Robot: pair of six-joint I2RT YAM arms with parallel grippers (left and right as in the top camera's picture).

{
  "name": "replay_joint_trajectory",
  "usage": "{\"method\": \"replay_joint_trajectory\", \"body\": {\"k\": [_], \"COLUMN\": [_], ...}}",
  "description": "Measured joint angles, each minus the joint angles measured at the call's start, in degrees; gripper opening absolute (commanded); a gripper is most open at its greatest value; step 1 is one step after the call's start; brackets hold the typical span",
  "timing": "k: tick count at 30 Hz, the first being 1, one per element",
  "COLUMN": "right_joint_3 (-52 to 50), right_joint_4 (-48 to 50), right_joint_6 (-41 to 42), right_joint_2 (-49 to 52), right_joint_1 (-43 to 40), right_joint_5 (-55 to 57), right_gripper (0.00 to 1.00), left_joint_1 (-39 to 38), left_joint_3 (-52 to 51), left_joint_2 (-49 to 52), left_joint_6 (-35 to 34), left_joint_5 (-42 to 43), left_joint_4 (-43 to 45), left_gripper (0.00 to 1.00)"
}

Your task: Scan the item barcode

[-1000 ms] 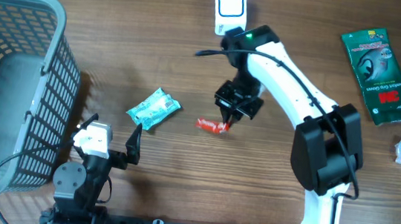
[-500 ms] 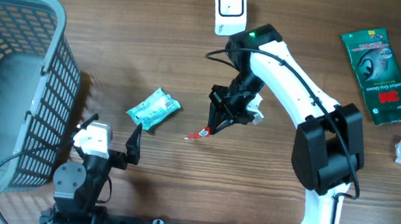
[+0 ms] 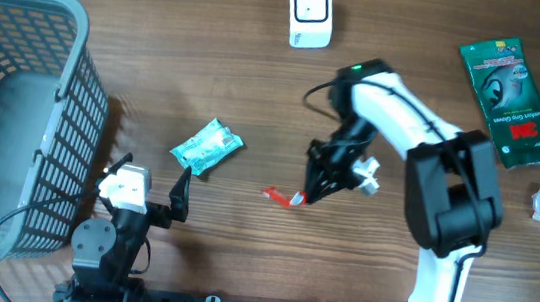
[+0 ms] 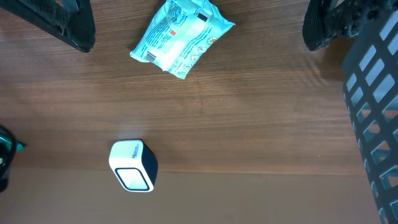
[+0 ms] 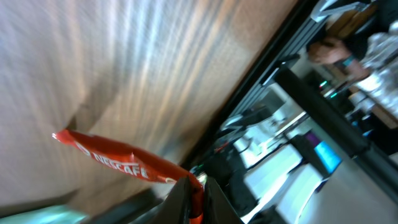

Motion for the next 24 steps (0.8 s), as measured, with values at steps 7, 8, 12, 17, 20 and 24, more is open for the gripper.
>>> {"method": "replay_joint_trajectory", "body": {"k": [7, 8, 12, 17, 20, 24], "right_joint_3": [0.0, 0.0, -0.1, -0.2, -0.2, -0.2], "right_joint_4": [2.9, 3.1, 10.9, 23.1, 25.3, 29.3], "right_joint_6": [0.5, 0.5, -8.3, -35.2, -45.9, -57.5], "right_joint_2": [0.0, 0.0, 0.0, 0.0, 0.0, 0.0], "right_joint_1": [-12.5, -13.9, -17.9, -15.9, -9.1, 3.3], "right_joint_5": [0.0, 0.0, 0.0, -0.5, 9.7, 24.5], "right_gripper": [0.77, 0.98, 0.86, 0.70, 0.66, 1.00], "left_joint_1": [0.0, 0.0, 0.0, 0.0, 0.0, 0.0], "left_joint_3": [0.0, 0.0, 0.0, 0.0, 0.0, 0.0], "left_joint_2": [0.0, 0.0, 0.0, 0.0, 0.0, 0.0], "left_joint_6": [0.0, 0.0, 0.0, 0.0, 0.0, 0.0], "left_joint_5": [0.0, 0.0, 0.0, 0.0, 0.0, 0.0], "left_joint_4": [0.0, 0.0, 0.0, 0.0, 0.0, 0.0], "left_gripper": [1.00, 1.00, 1.00, 1.00, 1.00, 1.00]}}
